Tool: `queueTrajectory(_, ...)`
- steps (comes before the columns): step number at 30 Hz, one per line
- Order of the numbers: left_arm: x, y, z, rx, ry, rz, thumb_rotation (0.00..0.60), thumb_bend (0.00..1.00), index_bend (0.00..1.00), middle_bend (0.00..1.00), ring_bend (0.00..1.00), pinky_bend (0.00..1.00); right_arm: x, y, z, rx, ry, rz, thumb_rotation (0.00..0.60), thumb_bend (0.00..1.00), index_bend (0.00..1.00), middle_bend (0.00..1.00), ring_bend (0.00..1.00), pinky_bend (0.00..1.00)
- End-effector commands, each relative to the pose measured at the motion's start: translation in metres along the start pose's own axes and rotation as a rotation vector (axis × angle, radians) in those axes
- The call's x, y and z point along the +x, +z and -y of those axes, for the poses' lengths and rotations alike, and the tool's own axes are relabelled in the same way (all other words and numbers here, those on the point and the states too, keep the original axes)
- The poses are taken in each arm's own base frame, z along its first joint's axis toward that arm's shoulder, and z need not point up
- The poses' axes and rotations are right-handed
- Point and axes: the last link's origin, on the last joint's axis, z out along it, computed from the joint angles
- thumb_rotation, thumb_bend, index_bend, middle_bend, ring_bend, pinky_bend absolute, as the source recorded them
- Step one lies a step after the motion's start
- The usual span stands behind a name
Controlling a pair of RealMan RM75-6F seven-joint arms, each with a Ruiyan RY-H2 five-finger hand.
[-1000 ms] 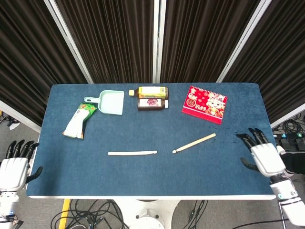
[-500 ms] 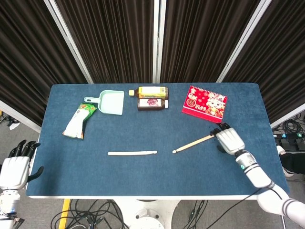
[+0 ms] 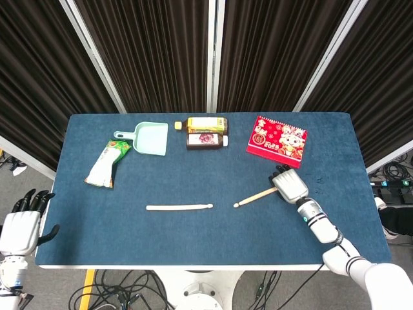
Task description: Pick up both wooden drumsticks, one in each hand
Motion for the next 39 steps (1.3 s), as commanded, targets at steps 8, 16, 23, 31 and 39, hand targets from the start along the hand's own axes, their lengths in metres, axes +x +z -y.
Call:
queueTrajectory(8, 0.0, 0.001, 0.0, -0.001, -0.003, 0.002, 0.6, 0.23, 0.18, 0.13, 0.05, 0.2, -0.003, 0.003, -0.002, -0.007, -0.017, 0.001, 0.6, 0.23, 0.52, 0.48, 0.23, 0.23)
queueTrajectory(16, -0.001, 0.001, 0.001, -0.004, -0.003, 0.008, 0.6, 0.23, 0.18, 0.13, 0.05, 0.2, -0.004, 0.004, -0.003, -0.013, -0.031, 0.014, 0.6, 0.38, 0.56, 0.51, 0.26, 0.23)
queueTrajectory(23, -0.001, 0.022, -0.016, -0.101, -0.011, 0.036, 0.6, 0.23, 0.21, 0.13, 0.05, 0.2, 0.01, -0.002, -0.01, 0.003, -0.028, -0.046, 0.6, 0.55, 0.64, 0.58, 0.31, 0.24)
queueTrajectory(31, -0.01, 0.078, -0.07, -0.292, -0.04, 0.074, 0.6, 0.27, 0.31, 0.27, 0.35, 0.52, 0.079, -0.026, -0.034, -0.012, 0.084, -0.216, 0.6, 0.62, 0.66, 0.58, 0.32, 0.24)
queueTrajectory(39, -0.048, 0.116, -0.136, -0.352, -0.025, 0.137, 0.6, 0.3, 0.39, 0.39, 0.65, 0.79, 0.131, -0.043, -0.042, -0.055, 0.073, -0.242, 0.6, 0.63, 0.65, 0.57, 0.32, 0.23)
